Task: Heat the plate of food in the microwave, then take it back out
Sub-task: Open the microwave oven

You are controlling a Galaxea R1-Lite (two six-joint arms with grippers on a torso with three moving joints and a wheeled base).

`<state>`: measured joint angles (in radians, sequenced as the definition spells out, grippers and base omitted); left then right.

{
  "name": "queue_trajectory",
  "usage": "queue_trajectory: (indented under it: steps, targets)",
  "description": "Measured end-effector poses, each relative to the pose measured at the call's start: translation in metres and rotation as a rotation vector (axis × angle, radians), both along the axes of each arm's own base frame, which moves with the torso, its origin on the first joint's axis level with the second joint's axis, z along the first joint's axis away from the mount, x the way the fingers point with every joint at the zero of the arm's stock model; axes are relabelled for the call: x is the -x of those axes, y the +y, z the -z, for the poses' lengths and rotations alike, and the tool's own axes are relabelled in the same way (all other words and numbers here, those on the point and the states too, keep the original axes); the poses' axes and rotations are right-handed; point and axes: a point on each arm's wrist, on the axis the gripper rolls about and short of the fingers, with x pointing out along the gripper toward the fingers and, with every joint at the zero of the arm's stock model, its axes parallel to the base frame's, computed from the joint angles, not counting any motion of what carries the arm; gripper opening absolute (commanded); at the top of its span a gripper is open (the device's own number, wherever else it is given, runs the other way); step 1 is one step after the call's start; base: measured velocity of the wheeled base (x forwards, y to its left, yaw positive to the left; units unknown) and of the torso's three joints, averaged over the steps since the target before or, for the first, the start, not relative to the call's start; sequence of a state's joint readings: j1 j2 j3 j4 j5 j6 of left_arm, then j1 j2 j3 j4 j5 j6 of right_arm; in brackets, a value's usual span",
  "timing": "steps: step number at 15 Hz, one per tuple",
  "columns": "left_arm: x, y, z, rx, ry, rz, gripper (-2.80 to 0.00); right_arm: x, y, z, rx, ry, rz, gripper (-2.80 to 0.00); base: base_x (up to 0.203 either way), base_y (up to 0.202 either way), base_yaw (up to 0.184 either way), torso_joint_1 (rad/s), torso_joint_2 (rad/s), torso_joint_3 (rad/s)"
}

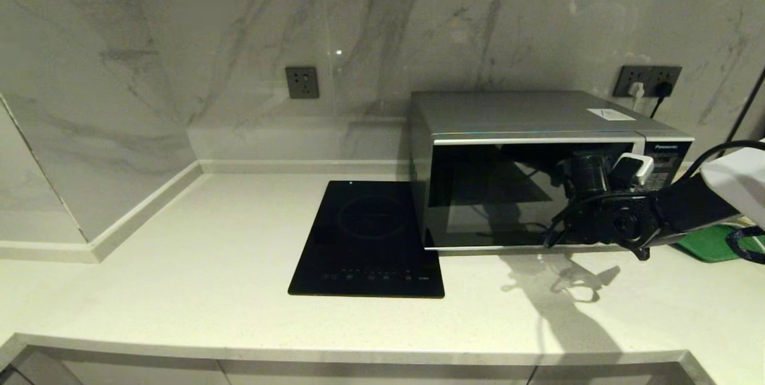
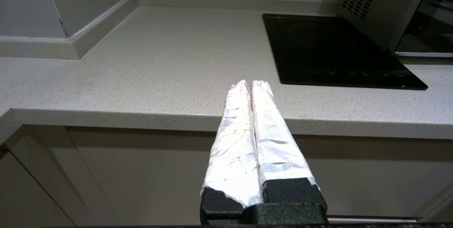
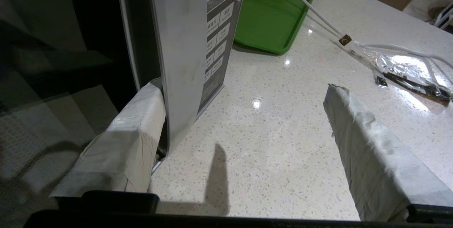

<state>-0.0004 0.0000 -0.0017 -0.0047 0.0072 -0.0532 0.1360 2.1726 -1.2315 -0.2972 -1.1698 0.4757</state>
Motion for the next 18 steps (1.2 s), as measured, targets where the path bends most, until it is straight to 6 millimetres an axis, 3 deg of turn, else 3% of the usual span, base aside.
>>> queue_trajectory:
  steps: [10,18]
  targets:
    - [0.000,0.000,0.000,0.000,-0.001,0.000,-2.80,0.011,-0.003,0.004,-0.014,-0.004,0.013,0.00,0.000,0.000,0.000,0.000,0.00,0.000]
    - [0.000,0.000,0.000,0.000,-0.001,-0.001,-2.80,0.032,-0.003,0.009,-0.048,0.036,-0.018,0.00,0.000,0.000,0.000,0.000,0.00,0.000]
